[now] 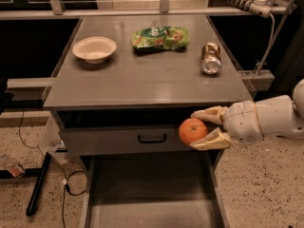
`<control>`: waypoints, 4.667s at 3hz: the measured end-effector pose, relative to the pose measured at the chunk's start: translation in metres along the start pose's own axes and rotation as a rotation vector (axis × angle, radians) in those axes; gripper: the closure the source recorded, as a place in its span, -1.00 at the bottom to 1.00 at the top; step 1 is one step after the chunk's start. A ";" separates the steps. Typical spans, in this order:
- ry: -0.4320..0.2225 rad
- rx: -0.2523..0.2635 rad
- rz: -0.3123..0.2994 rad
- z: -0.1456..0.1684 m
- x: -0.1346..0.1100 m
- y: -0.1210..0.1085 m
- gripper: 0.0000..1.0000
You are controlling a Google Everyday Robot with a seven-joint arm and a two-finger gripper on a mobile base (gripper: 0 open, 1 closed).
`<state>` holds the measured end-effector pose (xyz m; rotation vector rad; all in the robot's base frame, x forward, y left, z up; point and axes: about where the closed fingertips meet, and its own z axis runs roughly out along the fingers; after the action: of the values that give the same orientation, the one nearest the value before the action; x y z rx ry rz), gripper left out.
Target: Place orange into middle drawer
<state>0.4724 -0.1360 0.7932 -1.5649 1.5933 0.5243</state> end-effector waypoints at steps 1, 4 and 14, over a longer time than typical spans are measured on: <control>0.000 0.000 0.000 0.000 0.000 0.000 1.00; 0.079 -0.073 0.202 0.103 0.118 0.029 1.00; -0.030 0.014 0.303 0.266 0.280 0.092 1.00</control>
Offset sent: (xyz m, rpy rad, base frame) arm -0.0009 0.0139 -0.0658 -0.0132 0.1339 -0.0113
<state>0.4852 -0.0897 0.3995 -1.3051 1.8174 0.6938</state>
